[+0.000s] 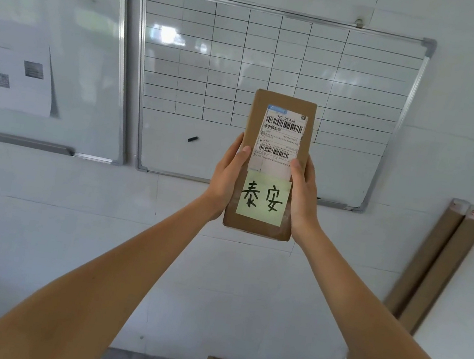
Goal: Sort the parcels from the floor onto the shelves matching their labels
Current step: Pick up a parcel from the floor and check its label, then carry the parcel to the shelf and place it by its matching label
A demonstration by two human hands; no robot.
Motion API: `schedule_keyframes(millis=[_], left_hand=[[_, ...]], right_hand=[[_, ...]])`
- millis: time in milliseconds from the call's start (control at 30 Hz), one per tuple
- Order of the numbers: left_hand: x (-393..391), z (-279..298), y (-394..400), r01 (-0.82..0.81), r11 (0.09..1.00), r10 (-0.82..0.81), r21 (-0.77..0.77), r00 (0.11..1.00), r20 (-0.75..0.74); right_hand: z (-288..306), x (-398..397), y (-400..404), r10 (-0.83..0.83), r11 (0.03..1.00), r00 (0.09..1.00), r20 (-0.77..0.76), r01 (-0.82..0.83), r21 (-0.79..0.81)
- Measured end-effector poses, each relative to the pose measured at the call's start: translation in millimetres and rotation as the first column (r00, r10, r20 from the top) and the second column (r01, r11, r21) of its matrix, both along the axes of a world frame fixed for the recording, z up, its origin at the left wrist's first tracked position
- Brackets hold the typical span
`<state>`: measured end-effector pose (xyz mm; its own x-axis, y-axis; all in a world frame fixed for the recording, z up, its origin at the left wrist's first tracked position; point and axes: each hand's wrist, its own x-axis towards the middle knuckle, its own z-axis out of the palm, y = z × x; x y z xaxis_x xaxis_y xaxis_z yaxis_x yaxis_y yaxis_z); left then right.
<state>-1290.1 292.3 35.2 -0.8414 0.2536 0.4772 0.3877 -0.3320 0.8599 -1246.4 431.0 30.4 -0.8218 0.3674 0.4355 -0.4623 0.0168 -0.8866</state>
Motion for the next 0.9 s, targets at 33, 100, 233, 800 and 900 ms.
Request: schedule_keyframes(millis=[33,100,233,800,900], left_hand=[[1,-2,-1,-0.003,1.000,0.003,0.002,1.000,0.000],[2,-6,-5,-0.015,1.000,0.015,0.005,1.000,0.008],[6,-20,-15,-0.041,0.999,0.041,0.000,0.999,0.026],[-10,-101,-133,-0.270,0.960,0.279,-0.072,0.933,0.227],[-17,-109,-169,-0.324,0.942,0.334,-0.084,0.902,0.273]], right_hand=[[-1,-1,-1,0.005,1.000,1.000,0.004,-0.005,-0.001],[-6,1,-3,0.013,1.000,1.000,0.019,-0.013,-0.005],[-21,4,-11,0.013,1.000,0.999,0.049,-0.011,-0.025],[-97,-46,-124,0.196,0.981,0.940,0.278,-0.188,-0.055],[-105,-59,-162,0.263,0.964,0.914,0.309,-0.258,-0.058]])
